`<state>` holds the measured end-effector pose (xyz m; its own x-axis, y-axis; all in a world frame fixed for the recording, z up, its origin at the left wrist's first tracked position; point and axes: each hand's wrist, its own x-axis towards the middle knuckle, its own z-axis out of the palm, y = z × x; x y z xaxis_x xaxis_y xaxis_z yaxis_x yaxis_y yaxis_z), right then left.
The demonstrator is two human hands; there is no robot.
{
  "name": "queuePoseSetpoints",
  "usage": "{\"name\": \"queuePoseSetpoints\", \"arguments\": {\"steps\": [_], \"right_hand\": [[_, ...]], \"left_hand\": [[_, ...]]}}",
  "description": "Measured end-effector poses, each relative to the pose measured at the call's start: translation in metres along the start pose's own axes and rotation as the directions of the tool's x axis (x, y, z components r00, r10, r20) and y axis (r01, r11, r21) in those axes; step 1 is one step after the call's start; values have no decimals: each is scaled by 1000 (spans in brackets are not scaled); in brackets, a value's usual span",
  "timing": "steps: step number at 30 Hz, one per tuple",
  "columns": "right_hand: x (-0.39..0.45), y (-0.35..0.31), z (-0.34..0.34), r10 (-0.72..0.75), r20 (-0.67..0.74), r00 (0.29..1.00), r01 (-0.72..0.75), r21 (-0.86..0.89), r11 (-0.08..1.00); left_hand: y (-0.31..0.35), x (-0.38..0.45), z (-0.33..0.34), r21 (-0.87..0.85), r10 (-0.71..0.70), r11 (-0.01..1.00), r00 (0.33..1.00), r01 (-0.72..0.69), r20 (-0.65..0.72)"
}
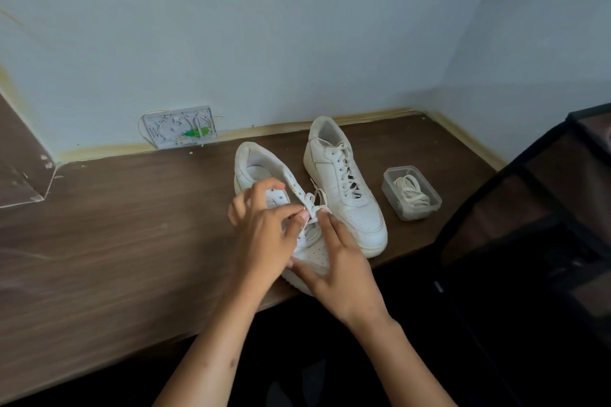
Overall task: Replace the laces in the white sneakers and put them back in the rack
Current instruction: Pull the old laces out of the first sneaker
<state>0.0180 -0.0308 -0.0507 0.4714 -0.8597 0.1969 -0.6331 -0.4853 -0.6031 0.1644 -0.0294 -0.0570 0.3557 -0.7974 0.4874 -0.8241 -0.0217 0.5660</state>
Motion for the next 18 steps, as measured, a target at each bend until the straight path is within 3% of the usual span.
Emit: {"name": "queuePoseSetpoints", "arguments": {"steps": [4, 6, 7, 9, 12, 18], "right_hand": [[2, 0, 9, -22, -53, 998, 20, -37, 999], [3, 0, 12, -24, -64, 998, 21, -37, 999], [4, -1, 13, -24, -69, 997, 22, -36, 999], [4, -2, 15, -27, -86, 996, 24, -35, 999], [5, -3, 16, -23, -109, 994, 21, -16, 1000], [5, -3, 18, 6, -125, 992, -6, 3, 1000]], "left_hand": [[-1, 6, -19, -267, -75, 962, 996, 60, -46], [-2, 4, -33, -453, -180, 875, 983, 174, 29], [-5, 3, -37, -458, -225, 859, 972, 230, 66], [-10, 5, -42, -257, -260, 931, 965, 260, 33], [-13, 6, -38, 114, -78, 990, 993, 88, -86], [-6, 9, -26, 269, 107, 958, 994, -101, -8]]}}
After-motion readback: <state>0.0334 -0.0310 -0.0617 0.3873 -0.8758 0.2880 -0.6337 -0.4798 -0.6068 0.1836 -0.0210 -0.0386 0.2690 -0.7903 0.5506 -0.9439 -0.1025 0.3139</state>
